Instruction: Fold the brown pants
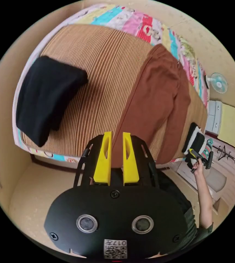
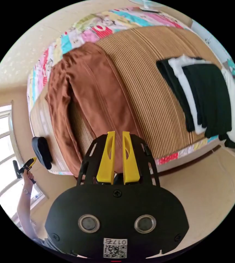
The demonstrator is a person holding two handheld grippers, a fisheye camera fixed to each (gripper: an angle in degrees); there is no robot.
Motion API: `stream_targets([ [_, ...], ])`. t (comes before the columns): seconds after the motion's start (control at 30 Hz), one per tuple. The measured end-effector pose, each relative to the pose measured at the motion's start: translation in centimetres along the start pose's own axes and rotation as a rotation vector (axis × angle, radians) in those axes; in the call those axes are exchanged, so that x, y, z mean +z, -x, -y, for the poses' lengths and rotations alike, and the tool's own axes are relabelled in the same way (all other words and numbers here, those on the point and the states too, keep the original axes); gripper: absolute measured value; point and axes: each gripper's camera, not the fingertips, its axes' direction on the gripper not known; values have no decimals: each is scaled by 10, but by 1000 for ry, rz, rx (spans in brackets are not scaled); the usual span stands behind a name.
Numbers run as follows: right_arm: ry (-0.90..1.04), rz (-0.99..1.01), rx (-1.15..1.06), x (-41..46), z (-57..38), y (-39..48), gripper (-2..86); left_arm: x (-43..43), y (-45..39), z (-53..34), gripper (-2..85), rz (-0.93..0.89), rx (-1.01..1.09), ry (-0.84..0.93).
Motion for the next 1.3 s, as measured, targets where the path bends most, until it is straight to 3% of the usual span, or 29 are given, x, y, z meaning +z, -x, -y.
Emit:
stream_targets([
  [0.07,177,-7,100,75,-80,-63,36,53,39,-35,65,28,-41,155],
  [0.17,296,43,257,114,-164,-129,42,110,79,-86,64,25,-40,319],
  [0.33,227,219,424,84,-217,-196,47,118,95,-90,63,6,11,354],
  [0.53,218,181,130,39,-206,-162,46,81,69,-44,53,-48,165,207],
  [0.7,253,144,-120,50,-246,-116,33,120,72,-53,49,-11,249,255],
  [0.8,373,89,-220,92,-294,-104,18,172,96,-95,20,89,209,395],
  [0.83,450,65,-244,115,-319,-102,14,167,105,-116,10,89,185,309],
  [0.93,408,140,-294,116,-385,-104,13,159,136,-161,-6,21,23,203],
  [1.1,462,215,-369,90,-471,-127,22,160,169,-215,-10,-13,-18,246],
  [1.17,422,165,-415,58,-511,-147,39,166,180,-229,-10,7,-28,335],
  [1.23,395,102,-403,36,-535,-170,57,189,190,-250,-10,38,-1,544],
  [1.3,374,67,-384,21,-556,-194,73,193,189,-268,-10,88,55,597],
])
